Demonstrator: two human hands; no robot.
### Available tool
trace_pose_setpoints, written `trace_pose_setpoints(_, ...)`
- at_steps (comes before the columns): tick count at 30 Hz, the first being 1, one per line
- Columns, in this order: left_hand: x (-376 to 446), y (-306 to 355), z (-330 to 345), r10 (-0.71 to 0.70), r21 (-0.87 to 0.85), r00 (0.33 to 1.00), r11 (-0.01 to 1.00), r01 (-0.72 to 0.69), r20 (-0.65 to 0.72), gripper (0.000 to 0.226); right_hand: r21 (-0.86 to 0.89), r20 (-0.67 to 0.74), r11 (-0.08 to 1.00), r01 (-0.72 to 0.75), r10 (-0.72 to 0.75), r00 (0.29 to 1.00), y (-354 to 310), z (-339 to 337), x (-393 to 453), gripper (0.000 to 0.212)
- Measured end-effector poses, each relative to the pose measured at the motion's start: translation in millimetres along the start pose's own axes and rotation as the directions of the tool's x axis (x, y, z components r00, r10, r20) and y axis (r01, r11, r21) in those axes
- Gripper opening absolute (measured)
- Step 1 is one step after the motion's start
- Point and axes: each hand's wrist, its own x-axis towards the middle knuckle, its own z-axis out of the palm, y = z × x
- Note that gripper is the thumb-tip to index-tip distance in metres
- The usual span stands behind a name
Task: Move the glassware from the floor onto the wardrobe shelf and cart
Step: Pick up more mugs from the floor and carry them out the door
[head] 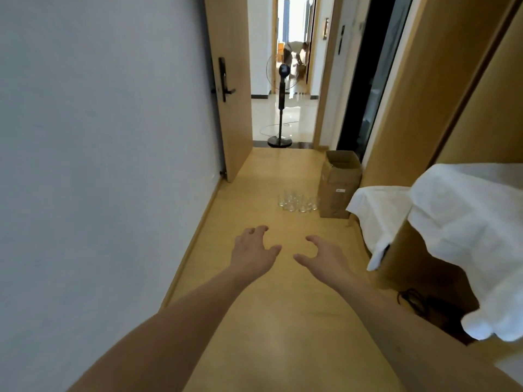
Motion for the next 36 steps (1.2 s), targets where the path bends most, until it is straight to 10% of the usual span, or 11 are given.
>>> trace_pose_setpoints(36,532,25,-10,-0.124,0.042,0.988,0.992,0.12,0.091,0.063,0.193,0.115,0.971,-0.14,0.119,0.986,-51,-2,540,0.068)
